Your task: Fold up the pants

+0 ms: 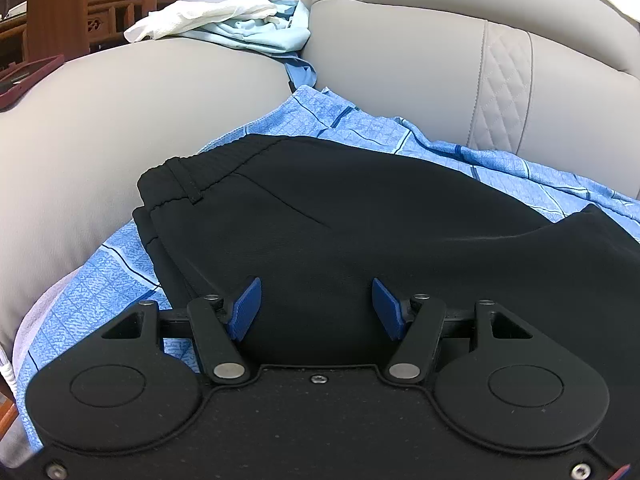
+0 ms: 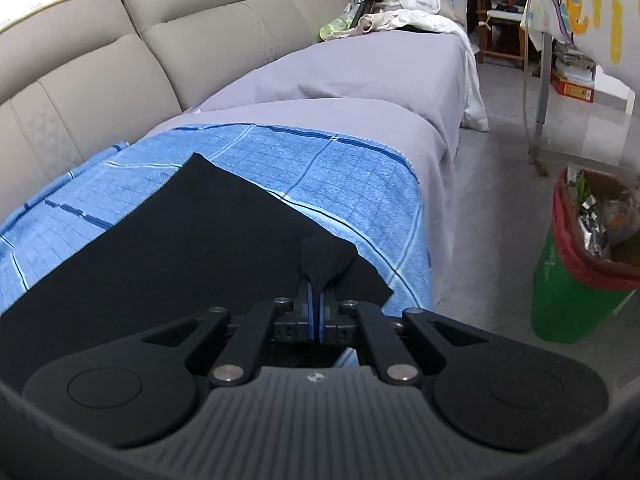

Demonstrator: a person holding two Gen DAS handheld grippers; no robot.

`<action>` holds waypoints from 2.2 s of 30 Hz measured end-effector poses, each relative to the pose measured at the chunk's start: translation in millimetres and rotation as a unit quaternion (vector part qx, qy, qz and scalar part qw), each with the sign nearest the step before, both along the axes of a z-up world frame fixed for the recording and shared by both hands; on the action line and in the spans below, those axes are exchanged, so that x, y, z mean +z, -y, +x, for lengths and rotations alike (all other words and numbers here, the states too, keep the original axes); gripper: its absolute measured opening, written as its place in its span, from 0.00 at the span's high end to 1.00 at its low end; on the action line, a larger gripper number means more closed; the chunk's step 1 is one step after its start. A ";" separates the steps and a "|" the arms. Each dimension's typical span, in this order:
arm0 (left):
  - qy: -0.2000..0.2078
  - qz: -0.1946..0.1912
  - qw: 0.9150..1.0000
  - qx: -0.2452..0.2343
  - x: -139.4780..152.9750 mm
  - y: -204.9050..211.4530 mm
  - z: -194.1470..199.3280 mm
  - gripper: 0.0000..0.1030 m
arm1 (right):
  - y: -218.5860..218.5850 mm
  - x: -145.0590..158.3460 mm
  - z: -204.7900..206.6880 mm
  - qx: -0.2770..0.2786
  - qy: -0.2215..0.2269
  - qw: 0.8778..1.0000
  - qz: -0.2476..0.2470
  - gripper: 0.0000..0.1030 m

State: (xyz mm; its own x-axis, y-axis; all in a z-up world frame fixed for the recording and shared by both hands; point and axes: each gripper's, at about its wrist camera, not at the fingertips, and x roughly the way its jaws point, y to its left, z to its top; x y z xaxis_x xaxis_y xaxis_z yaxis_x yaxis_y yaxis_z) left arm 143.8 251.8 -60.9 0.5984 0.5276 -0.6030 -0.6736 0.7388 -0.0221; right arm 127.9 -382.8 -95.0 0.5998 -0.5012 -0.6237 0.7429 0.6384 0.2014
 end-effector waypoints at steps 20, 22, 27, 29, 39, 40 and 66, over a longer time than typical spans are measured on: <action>0.045 0.058 0.984 -0.165 48.7 58.0 49.4 0.85 | -181.5 62.7 32.7 0.339 0.111 0.920 -0.162 0.00; 0.021 0.045 0.985 -0.165 35.8 59.2 76.4 0.85 | -233.6 54.6 51.1 0.419 0.115 0.887 -0.156 0.00; -0.006 0.023 0.992 -0.126 -3.3 49.6 108.4 0.84 | -327.4 35.0 98.0 0.579 0.081 0.805 -0.104 0.03; 0.013 0.025 0.992 -0.124 -9.2 47.2 102.9 0.79 | -340.6 25.8 113.4 0.605 0.057 0.789 -0.090 0.03; 0.004 0.045 0.990 -0.136 -11.9 52.2 103.4 0.64 | -168.7 15.1 139.4 0.450 0.023 0.883 -0.135 0.01; 0.003 0.046 0.990 -0.136 -11.1 52.9 103.5 0.64 | -137.8 15.9 143.3 0.413 0.018 0.900 -0.137 0.01; -0.006 0.061 0.991 -0.122 -13.2 54.4 104.6 0.50 | -126.0 -12.7 -55.7 0.140 0.201 0.969 0.018 0.01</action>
State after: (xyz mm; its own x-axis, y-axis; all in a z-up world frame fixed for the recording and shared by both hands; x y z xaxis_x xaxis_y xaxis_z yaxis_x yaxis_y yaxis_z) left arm 248.4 197.4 -74.1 0.7102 0.4376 -0.5515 -0.4750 0.8760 0.0835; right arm 72.2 -256.8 -107.7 0.9073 -0.2660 -0.3258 0.3986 0.7907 0.4647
